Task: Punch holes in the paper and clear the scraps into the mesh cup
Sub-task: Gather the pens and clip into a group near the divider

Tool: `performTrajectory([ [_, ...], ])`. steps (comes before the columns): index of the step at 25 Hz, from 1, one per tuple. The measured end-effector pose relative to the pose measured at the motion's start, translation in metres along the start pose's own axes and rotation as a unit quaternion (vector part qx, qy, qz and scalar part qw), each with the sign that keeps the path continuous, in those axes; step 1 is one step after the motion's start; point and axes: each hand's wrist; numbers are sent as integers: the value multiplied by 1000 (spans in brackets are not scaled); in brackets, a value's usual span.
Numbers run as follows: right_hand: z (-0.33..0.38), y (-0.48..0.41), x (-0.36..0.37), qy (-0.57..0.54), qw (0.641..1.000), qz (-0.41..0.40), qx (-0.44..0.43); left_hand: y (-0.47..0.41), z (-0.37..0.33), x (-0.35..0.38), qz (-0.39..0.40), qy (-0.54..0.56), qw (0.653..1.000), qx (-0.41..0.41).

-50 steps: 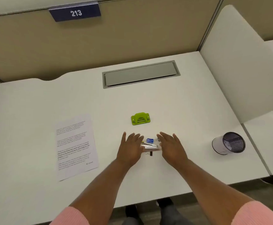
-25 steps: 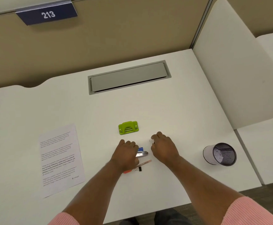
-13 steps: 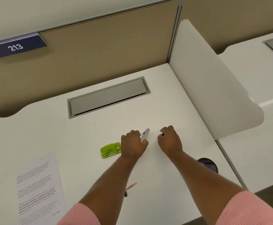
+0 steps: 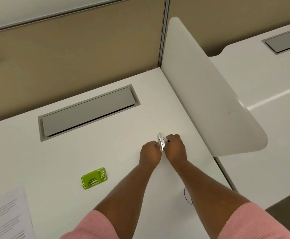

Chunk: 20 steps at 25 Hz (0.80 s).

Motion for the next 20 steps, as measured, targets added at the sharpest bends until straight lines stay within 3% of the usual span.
performTrajectory([
  [5,2,1,-2,44,997,-34,-47,2,-6,-5,12,-5,999,40],
  [9,5,18,-6,81,991,-63,-90,17,7,-18,-16,-194,975,107],
  [12,3,42,-8,135,978,-76,-143,37,28,-34,-34,-252,958,130],
  [20,0,117,5,195,949,-80,-233,108,90,-70,-84,-302,938,147],
])
Point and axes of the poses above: each hand's wrist, its own y-axis away from the middle knuckle, its own x-axis out of the palm, z = x × y, and after that the axes turned 4 degrees about x, right-handed
